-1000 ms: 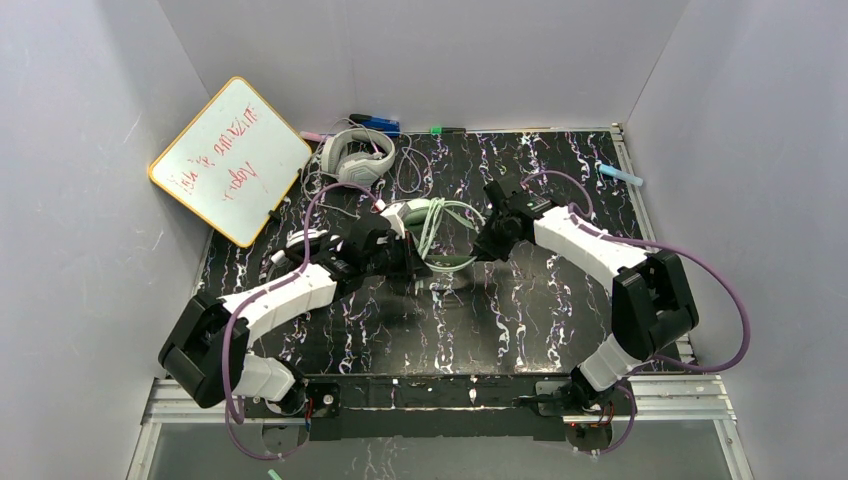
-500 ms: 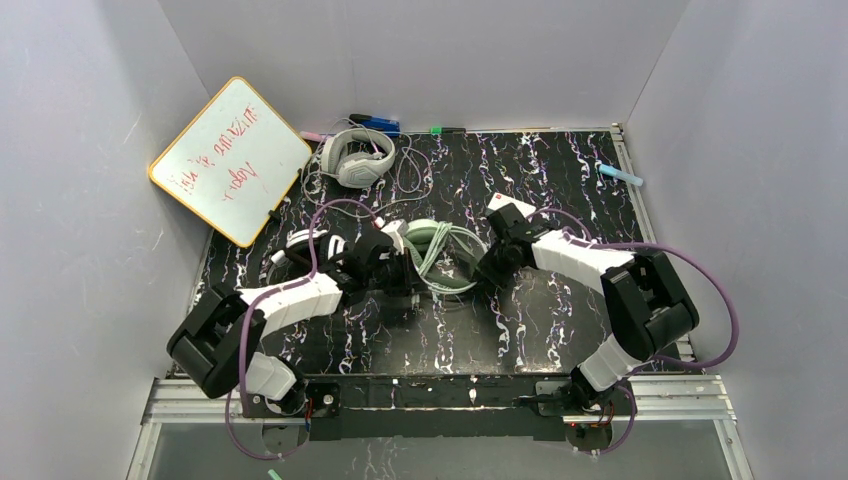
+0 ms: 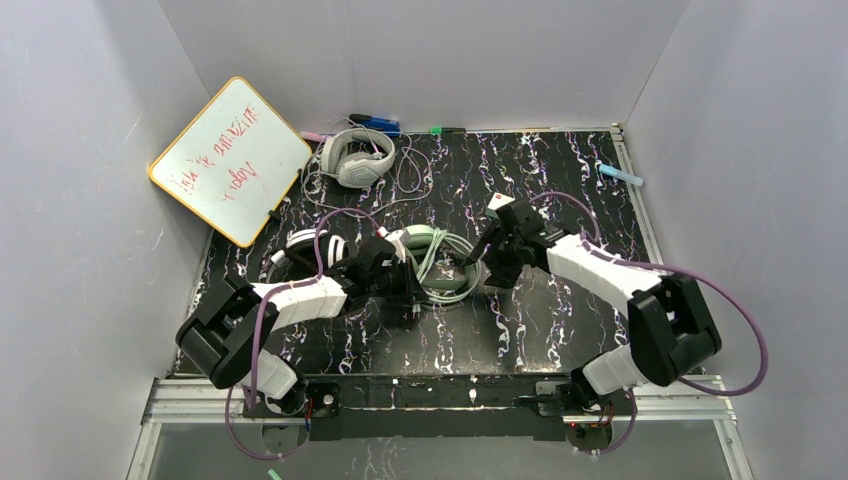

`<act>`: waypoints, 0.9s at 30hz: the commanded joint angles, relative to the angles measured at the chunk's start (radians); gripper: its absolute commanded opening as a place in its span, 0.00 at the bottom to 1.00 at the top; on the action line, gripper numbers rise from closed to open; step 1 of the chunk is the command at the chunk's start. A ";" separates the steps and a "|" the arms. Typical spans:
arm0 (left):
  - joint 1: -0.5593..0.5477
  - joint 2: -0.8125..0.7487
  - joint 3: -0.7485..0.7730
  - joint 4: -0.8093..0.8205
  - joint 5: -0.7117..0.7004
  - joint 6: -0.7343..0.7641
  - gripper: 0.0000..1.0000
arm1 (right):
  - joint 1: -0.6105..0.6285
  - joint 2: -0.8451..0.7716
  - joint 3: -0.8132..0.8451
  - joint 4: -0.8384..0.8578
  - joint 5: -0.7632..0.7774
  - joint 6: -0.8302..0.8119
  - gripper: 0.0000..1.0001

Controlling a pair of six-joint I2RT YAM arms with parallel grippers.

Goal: Wrap the headphones
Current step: Place the headphones at the center of the board.

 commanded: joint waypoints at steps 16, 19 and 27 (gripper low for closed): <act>-0.021 -0.077 0.002 -0.052 0.050 -0.031 0.00 | 0.024 0.068 0.112 0.263 -0.316 -0.404 0.49; -0.023 -0.073 0.002 -0.052 0.055 -0.033 0.01 | 0.038 0.110 0.133 0.288 -0.320 -0.404 0.49; -0.025 -0.064 0.004 -0.053 0.072 -0.035 0.02 | 0.067 0.182 0.135 0.332 -0.325 -0.392 0.45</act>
